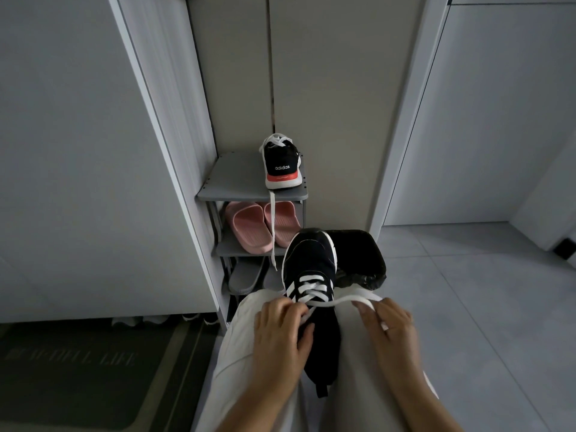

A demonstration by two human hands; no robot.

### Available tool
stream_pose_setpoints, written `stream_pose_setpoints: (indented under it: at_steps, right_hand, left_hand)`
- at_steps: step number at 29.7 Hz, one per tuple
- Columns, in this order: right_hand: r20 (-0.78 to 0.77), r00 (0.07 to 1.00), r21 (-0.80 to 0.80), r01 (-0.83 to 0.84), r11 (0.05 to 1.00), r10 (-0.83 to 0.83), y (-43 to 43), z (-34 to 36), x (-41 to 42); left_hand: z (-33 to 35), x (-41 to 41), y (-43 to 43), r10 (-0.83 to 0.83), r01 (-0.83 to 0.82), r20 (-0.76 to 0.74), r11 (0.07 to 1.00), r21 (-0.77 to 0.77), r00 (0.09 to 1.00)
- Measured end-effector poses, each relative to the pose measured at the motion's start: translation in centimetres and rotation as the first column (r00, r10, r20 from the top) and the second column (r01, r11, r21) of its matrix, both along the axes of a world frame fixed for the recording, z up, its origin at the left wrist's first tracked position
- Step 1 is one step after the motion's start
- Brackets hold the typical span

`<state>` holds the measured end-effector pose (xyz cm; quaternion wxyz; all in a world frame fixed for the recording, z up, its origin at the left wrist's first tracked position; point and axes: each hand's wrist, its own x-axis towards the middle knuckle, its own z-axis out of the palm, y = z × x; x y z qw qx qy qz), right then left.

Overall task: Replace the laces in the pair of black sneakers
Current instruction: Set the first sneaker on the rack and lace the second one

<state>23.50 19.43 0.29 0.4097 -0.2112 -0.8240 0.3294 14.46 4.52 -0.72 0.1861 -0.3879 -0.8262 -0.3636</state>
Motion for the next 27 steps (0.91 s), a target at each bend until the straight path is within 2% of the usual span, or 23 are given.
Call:
stream_pose_setpoints:
  at_steps: [2, 3, 5, 6, 7, 8, 9, 10, 11, 12, 13, 14, 15, 17, 20, 22, 25, 27]
  right_hand:
    - [0.015, 1.0, 0.095, -0.021, 0.995, 0.02, 0.0, -0.3, -0.1]
    - [0.012, 1.0, 0.083, -0.022, 0.996, 0.021, 0.1, -0.6, -0.1]
    - [-0.001, 1.0, -0.06, 0.001, 0.998, -0.002, 0.6, -0.9, 0.1]
    - [-0.004, 1.0, -0.105, 0.015, 0.994, -0.016, 0.8, -1.0, 0.3]
    - [-0.009, 1.0, -0.067, 0.018, 0.998, -0.019, 0.8, -0.9, 0.4]
    - [-0.006, 1.0, 0.026, 0.002, 1.0, -0.002, 0.7, -0.6, 0.5]
    - [0.013, 1.0, 0.138, -0.026, 0.99, 0.024, 0.4, -0.4, 0.5]
    - [0.033, 0.998, 0.249, -0.055, 0.967, 0.049, 0.1, -0.3, 0.4]
    - [0.044, 0.997, 0.339, -0.07, 0.938, 0.059, -0.1, -0.3, 0.3]
    - [0.042, 0.998, 0.408, -0.067, 0.91, 0.054, -0.3, -0.5, 0.3]
    - [0.042, 0.998, 0.459, -0.052, 0.887, 0.037, -0.4, -0.5, 0.3]
    - [0.049, 0.999, 0.492, -0.037, 0.87, 0.015, -0.4, -0.7, 0.2]
    - [0.055, 0.999, 0.512, -0.028, 0.859, 0.0, -0.4, -0.8, 0.2]
    - [0.066, 0.998, 0.507, -0.011, 0.862, -0.026, -0.1, -0.9, 0.1]
    - [0.07, 0.987, 0.418, 0.1, 0.903, -0.142, 0.9, -0.8, 0.2]
    - [0.085, 0.976, 0.371, 0.157, 0.915, -0.202, 1.4, -0.7, 0.3]
    - [0.039, 0.985, 0.405, 0.138, 0.904, -0.168, 0.9, -0.3, 0.2]
    - [0.029, 0.992, 0.464, 0.093, 0.881, -0.12, 0.1, 0.2, -0.2]
  left_hand:
    - [0.1, 0.3, 0.3, -0.028, 0.021, -0.081, 0.997, -0.079, 0.996]
    - [0.1, 0.4, 0.4, -0.047, 0.034, -0.107, 0.993, -0.114, 0.993]
    - [0.2, 1.0, 0.8, -0.081, 0.063, -0.111, 0.985, -0.158, 0.99]
    - [0.4, 1.5, 0.9, -0.085, 0.071, -0.075, 0.983, -0.17, 0.994]
    - [0.9, 2.2, 1.1, -0.09, 0.09, 0.006, 0.982, -0.167, 0.996]
    - [1.7, 3.0, 1.3, -0.098, 0.113, 0.116, 0.985, -0.133, 0.988]
    - [2.5, 3.7, 1.5, -0.136, 0.15, 0.288, 0.988, -0.03, 0.948]
    - [3.4, 4.3, 1.9, -0.191, 0.141, 0.499, 0.981, 0.137, 0.845]
    - [4.4, 4.7, 2.3, -0.277, 0.089, 0.726, 0.954, 0.287, 0.629]
    - [5.1, 4.7, 2.7, -0.344, -0.017, 0.864, 0.926, 0.376, 0.367]
    - [5.5, 4.5, 3.0, -0.397, -0.118, 0.9, 0.9, 0.421, 0.182]
    - [5.6, 4.2, 3.2, -0.419, -0.199, 0.903, 0.881, 0.43, 0.1]
    - [5.8, 3.7, 3.4, -0.421, -0.256, 0.904, 0.867, 0.427, 0.079]
    - [6.5, 2.7, 3.7, -0.437, -0.296, 0.891, 0.841, 0.453, 0.123]
    - [8.1, 0.7, 3.6, -0.542, -0.329, 0.829, 0.764, 0.555, 0.139]
    - [8.7, -0.5, 3.2, -0.555, -0.27, 0.814, 0.768, 0.58, 0.17]
    - [8.2, -0.8, 2.8, -0.471, -0.106, 0.847, 0.856, 0.506, 0.245]
    - [7.5, -0.1, 2.9, -0.505, -0.032, 0.847, 0.856, 0.517, 0.169]
